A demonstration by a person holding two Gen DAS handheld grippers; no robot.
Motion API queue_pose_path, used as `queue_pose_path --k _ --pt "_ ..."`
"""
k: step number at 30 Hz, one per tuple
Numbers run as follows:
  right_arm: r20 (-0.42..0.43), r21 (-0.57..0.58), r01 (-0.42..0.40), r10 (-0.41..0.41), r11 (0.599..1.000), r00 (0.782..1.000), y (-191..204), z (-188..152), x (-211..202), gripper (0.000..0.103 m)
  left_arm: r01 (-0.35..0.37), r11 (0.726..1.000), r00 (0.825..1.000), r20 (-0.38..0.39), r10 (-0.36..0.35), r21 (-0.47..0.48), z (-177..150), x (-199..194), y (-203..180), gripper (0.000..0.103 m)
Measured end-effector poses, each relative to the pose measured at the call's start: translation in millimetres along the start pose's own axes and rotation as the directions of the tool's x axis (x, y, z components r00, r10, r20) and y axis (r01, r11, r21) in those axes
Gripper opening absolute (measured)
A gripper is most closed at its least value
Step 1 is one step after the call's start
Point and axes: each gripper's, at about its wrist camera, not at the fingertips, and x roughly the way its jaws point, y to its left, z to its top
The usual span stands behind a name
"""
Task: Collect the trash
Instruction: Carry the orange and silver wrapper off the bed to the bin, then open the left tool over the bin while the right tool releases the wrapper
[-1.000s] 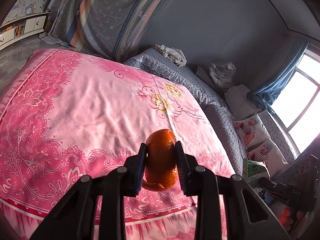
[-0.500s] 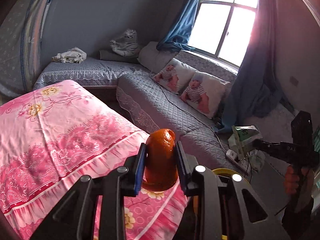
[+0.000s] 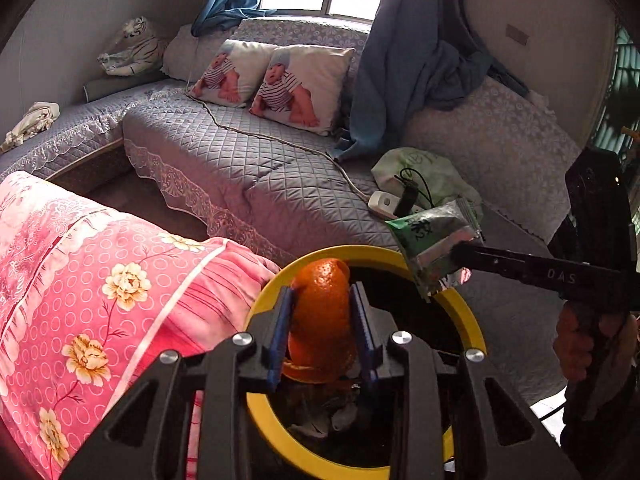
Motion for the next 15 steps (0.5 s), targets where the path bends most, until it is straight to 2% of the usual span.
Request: queue_pose_path --k 4,9,13,15 --pt "-0.016 0.006 0.009 -0.009 1.000 1.000 -3 -5 6 0.011 0.011 1.000 1.000 -0.017 -0.010 0.019 -6 3 -8 0.032" --pt "-0.018 0.020 0.033 -0.033 0.999 0.999 -5 -5 8 0.035 0.011 1.000 1.000 0.010 -0.011 0.005 -5 -7 -8 0.049" --pt "0.005 0.013 0.052 -0.052 0.999 0.999 -2 -1 2 0.046 -0.010 1.000 0.998 0.068 0.011 -0.013 -3 -27 -3 0.067" --pt "0.027 0.005 0.062 -0.062 0.998 0.998 3 1 -3 0.062 -0.028 0.999 0.994 0.105 0.030 -0.025 -3 -41 1 0.074"
